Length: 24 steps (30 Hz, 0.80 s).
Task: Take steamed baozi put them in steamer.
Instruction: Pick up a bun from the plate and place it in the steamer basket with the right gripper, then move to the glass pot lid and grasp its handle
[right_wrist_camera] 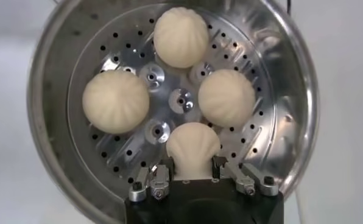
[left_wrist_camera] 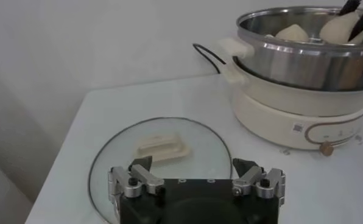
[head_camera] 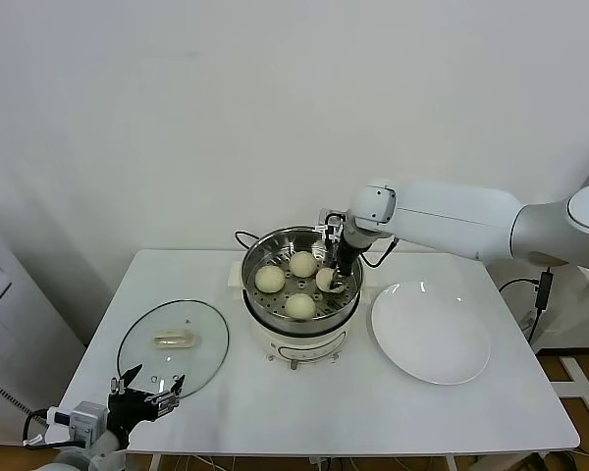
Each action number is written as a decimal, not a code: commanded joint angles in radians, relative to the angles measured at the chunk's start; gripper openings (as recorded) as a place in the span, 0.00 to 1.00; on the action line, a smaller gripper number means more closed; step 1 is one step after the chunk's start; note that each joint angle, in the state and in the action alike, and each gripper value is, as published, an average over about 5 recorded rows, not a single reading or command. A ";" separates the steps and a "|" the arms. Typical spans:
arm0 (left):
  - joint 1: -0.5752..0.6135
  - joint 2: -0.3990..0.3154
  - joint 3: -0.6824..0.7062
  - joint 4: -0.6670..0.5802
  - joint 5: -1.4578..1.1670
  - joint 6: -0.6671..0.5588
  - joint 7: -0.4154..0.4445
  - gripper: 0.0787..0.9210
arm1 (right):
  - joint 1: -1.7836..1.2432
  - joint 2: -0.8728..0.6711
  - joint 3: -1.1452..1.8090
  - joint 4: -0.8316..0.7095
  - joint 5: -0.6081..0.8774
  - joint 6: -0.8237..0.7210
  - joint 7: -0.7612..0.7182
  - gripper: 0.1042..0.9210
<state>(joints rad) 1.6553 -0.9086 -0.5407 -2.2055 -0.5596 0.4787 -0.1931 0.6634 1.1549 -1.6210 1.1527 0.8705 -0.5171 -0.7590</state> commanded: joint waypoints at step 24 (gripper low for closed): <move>-0.009 -0.036 -0.010 -0.006 0.015 0.009 -0.001 0.88 | -0.255 -0.415 0.665 0.061 0.135 0.114 0.111 0.88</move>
<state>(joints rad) 1.6516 -0.9298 -0.5489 -2.2105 -0.5515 0.4840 -0.1949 0.6207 0.9908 -1.3947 1.1716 0.9525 -0.5112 -0.7414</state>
